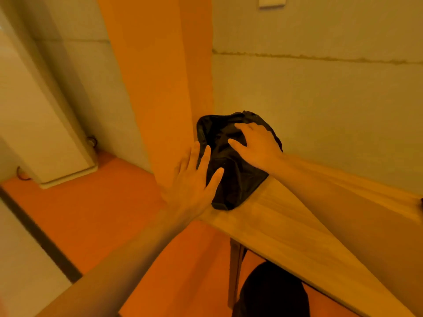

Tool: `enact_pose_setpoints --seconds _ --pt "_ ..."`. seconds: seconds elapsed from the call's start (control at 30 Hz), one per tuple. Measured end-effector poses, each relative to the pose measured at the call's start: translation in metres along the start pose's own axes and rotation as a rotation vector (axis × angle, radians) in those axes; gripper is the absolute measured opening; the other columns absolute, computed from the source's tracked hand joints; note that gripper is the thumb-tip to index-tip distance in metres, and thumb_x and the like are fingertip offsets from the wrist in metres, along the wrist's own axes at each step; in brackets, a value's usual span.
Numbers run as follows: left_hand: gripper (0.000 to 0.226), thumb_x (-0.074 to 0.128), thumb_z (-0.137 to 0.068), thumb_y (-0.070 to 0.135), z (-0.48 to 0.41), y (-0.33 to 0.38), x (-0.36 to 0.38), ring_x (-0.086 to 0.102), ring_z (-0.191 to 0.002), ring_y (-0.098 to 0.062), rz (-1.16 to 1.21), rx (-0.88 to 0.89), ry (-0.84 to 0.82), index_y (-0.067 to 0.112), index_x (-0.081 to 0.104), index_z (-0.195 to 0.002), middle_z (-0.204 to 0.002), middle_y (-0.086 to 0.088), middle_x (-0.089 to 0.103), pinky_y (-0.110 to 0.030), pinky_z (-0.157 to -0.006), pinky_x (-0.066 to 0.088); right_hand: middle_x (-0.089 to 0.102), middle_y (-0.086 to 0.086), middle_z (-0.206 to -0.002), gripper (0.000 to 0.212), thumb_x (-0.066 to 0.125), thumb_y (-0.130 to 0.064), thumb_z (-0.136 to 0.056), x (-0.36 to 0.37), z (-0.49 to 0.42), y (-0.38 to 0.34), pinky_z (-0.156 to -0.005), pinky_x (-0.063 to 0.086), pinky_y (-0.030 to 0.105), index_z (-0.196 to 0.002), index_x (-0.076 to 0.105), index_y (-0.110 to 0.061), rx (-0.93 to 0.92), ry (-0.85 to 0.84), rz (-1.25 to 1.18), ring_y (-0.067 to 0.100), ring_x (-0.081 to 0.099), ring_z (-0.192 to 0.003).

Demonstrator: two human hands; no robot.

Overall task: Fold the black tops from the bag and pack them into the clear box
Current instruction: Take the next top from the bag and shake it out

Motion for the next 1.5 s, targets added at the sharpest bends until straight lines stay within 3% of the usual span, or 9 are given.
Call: enact_pose_setpoints --seconds 0.13,0.23,0.4,0.63,0.9,1.03,1.27,1.4,1.5 --pt "0.083 0.007 -0.093 0.077 -0.005 -0.003 0.015 -0.012 -0.156 -0.016 0.075 -0.012 -0.086 0.031 0.004 -0.163 -0.17 0.002 -0.009 -0.044 -0.128 0.004 0.062 0.009 -0.131 0.051 0.059 -0.041 -0.096 0.018 -0.043 -0.009 -0.106 0.039 0.044 -0.142 0.052 -0.022 -0.19 -0.016 0.237 0.032 0.056 -0.121" --pt "0.077 0.012 -0.098 0.071 -0.009 -0.003 0.023 -0.013 -0.156 -0.016 0.056 0.004 -0.114 0.029 0.007 -0.163 -0.17 0.003 -0.01 -0.042 -0.127 0.003 0.068 0.007 -0.116 0.039 0.064 -0.026 -0.093 0.023 -0.066 -0.004 -0.103 0.039 0.044 -0.131 0.062 -0.024 -0.198 -0.015 0.301 0.033 0.059 -0.112" --pt "0.08 0.007 -0.094 0.07 -0.012 -0.009 0.032 -0.014 -0.156 -0.015 0.056 0.033 -0.126 0.029 0.006 -0.163 -0.17 0.004 -0.01 -0.042 -0.127 0.002 0.07 0.003 -0.1 0.018 0.065 -0.03 -0.095 0.022 -0.08 0.013 -0.1 0.035 0.039 -0.109 0.075 -0.023 -0.142 0.055 0.365 0.032 0.056 -0.108" --pt "0.084 0.003 -0.093 0.076 -0.022 -0.016 0.029 -0.012 -0.156 -0.014 0.064 0.065 -0.09 0.029 0.008 -0.163 -0.17 0.005 -0.008 -0.04 -0.128 0.002 0.074 0.004 -0.1 0.015 0.06 -0.023 -0.097 -0.003 -0.087 0.034 -0.094 0.047 0.045 -0.102 0.074 -0.02 -0.035 0.246 -0.068 0.03 0.063 -0.103" --pt "0.075 0.019 -0.102 0.067 -0.049 0.002 0.008 -0.01 -0.156 -0.013 0.114 0.061 -0.054 0.025 0.007 -0.163 -0.17 0.005 -0.006 -0.039 -0.126 0.003 0.07 0.0 -0.093 0.015 0.06 -0.019 -0.098 -0.118 -0.09 0.024 -0.074 0.043 0.009 -0.105 0.072 -0.011 -0.073 0.54 -0.344 0.003 0.062 -0.079" --pt "0.076 0.023 -0.102 0.063 -0.069 0.03 -0.009 -0.008 -0.156 -0.015 0.183 0.048 -0.021 0.02 0.009 -0.163 -0.171 0.004 -0.005 -0.039 -0.126 0.004 0.068 -0.005 -0.081 0.019 0.056 -0.026 -0.1 -0.187 -0.082 0.025 -0.072 0.044 0.008 -0.103 0.069 -0.012 -0.053 0.718 -0.395 -0.003 0.061 -0.068" --pt "0.08 0.039 -0.101 0.063 -0.094 0.058 0.013 0.008 -0.156 -0.03 0.069 0.02 -0.121 0.018 0.016 -0.163 -0.171 -0.006 0.006 -0.049 -0.123 0.016 0.065 0.0 -0.104 0.019 0.068 -0.027 -0.095 -0.165 -0.044 0.039 -0.08 0.041 0.026 -0.11 0.069 -0.016 0.015 0.051 -0.049 0.015 0.06 -0.096" --pt "0.083 0.04 -0.1 0.065 -0.079 0.046 0.035 0.007 -0.156 -0.03 -0.04 0.038 -0.121 0.017 0.016 -0.163 -0.17 -0.008 0.006 -0.048 -0.125 0.013 0.064 0.007 -0.126 0.051 0.066 -0.043 -0.095 -0.072 -0.01 0.064 -0.088 0.046 0.03 -0.137 0.054 -0.016 0.049 -0.369 0.007 0.024 0.06 -0.113" --pt "0.083 0.043 -0.1 0.061 -0.068 0.032 0.041 0.002 -0.157 -0.029 -0.179 0.099 -0.089 0.016 0.012 -0.163 -0.17 -0.01 0.004 -0.045 -0.127 0.006 0.057 0.012 -0.138 0.078 0.067 -0.052 -0.091 -0.018 0.002 0.071 -0.093 0.048 0.034 -0.152 0.034 -0.016 0.164 -0.396 -0.139 0.029 0.057 -0.122"
Point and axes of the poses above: each hand's wrist, its own z-axis away from the middle knuckle, its own x-axis out of the palm, y = z × x, the point moved 2 cm from there along -z, towards the middle knuckle
